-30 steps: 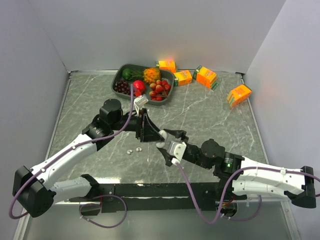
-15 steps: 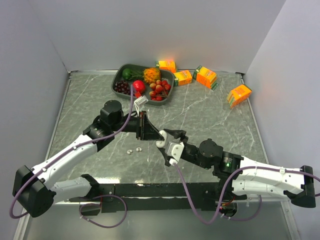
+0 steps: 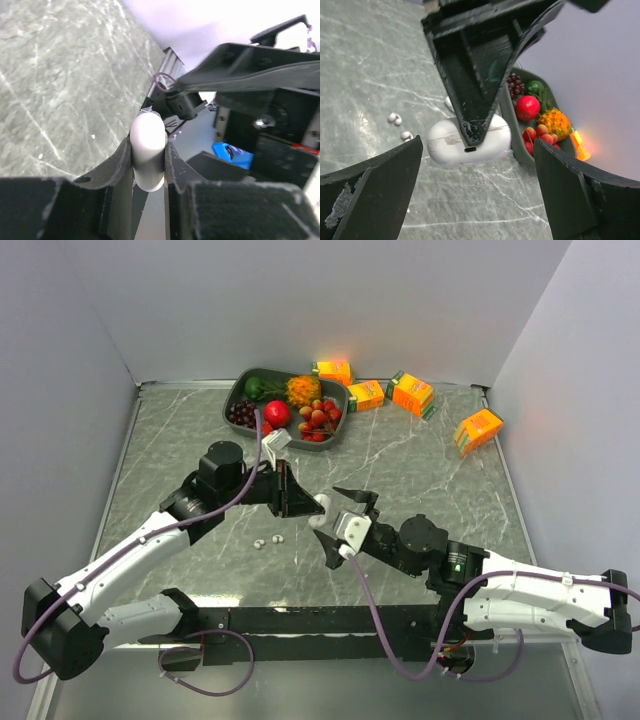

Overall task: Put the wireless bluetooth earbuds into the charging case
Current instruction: Place the charging case at the center of the board.

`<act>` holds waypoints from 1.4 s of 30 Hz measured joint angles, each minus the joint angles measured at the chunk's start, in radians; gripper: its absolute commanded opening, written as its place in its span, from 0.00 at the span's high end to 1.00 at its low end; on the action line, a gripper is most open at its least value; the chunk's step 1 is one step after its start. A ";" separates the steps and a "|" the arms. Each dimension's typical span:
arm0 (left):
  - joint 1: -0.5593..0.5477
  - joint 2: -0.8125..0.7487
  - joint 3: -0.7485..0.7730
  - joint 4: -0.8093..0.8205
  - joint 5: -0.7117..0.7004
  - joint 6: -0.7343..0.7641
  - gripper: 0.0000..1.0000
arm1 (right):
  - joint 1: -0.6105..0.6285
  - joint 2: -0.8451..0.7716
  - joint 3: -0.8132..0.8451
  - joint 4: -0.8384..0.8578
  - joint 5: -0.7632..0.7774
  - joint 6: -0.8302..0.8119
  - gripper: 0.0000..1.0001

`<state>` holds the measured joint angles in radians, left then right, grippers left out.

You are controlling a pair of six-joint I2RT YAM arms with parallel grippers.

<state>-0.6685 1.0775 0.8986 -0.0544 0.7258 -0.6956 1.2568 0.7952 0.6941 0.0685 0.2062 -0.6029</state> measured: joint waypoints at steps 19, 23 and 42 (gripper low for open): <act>0.001 0.222 0.320 -0.544 -0.796 -0.209 0.99 | 0.000 0.305 0.455 -0.355 0.364 0.510 0.00; 0.001 0.404 0.406 -0.742 -0.997 -0.272 0.99 | 0.000 0.203 0.354 -0.369 0.392 0.642 0.00; -0.164 0.940 0.719 -1.254 -1.405 -0.513 0.99 | 0.000 -0.048 0.234 -0.510 0.570 0.872 0.01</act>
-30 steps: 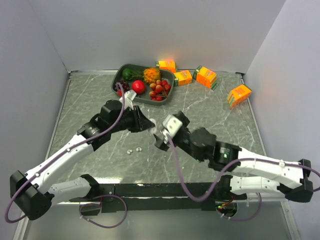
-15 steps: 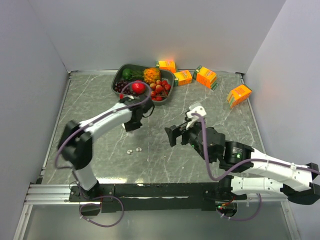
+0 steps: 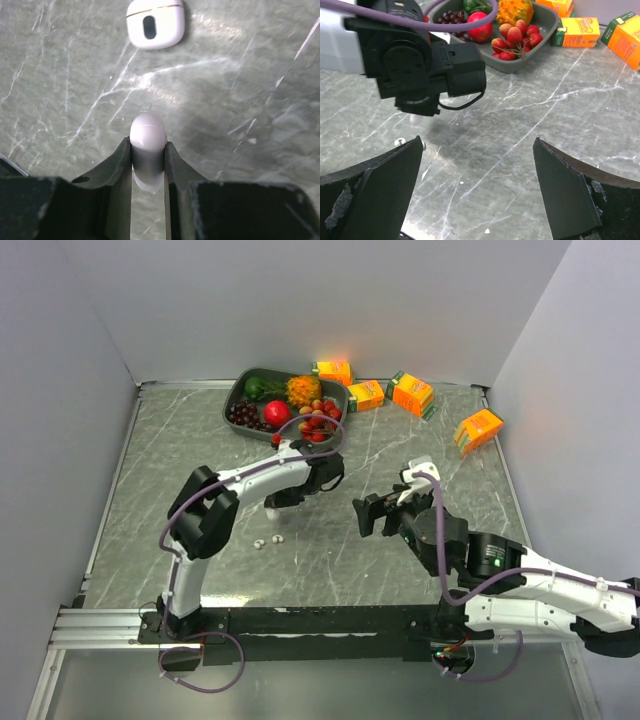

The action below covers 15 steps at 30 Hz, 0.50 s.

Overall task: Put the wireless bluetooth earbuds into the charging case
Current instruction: Place the charging case at the center of the board.

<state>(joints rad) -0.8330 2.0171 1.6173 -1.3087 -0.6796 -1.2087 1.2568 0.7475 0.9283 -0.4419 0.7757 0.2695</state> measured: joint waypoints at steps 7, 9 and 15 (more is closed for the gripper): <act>-0.004 0.144 0.080 0.001 0.016 0.005 0.75 | 0.000 -0.028 -0.005 -0.016 0.013 0.013 0.01; -0.004 0.181 0.090 0.015 0.032 0.014 0.65 | 0.000 -0.029 -0.005 -0.026 0.017 0.016 0.01; -0.006 0.193 0.101 0.047 0.059 0.057 0.06 | 0.000 -0.052 -0.009 -0.040 0.025 0.018 0.01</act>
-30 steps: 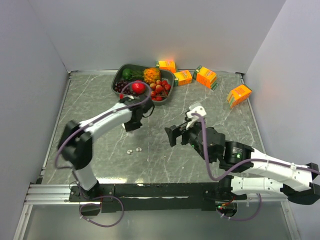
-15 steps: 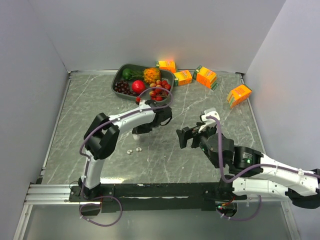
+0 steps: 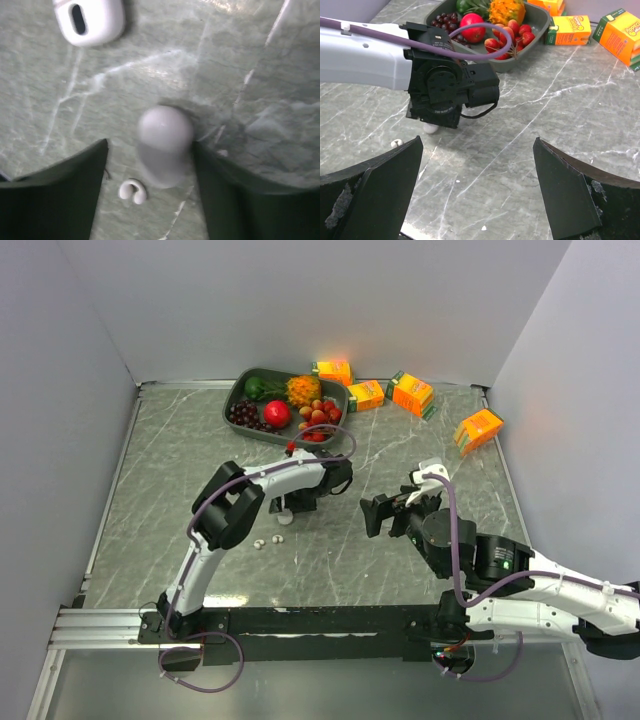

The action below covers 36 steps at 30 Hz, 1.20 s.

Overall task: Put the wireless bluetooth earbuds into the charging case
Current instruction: Place the charging case at the center of the board.

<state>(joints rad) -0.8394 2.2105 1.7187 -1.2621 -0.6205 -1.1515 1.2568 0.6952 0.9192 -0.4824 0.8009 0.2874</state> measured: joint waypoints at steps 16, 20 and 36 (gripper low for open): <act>-0.018 -0.178 -0.048 0.144 0.055 0.088 0.04 | 0.000 -0.015 -0.012 -0.003 0.001 -0.002 0.01; -0.013 -0.404 -0.168 0.229 0.048 0.124 0.04 | 0.000 -0.044 -0.045 0.033 -0.016 -0.023 0.01; 0.152 -0.876 -0.698 0.654 0.385 0.617 0.04 | 0.000 -0.028 -0.159 0.198 -0.086 -0.105 0.01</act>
<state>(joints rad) -0.6876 1.3342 1.0206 -0.6083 -0.2356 -0.5343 1.2568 0.6670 0.7601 -0.2844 0.7151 0.1825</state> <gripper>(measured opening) 0.954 0.994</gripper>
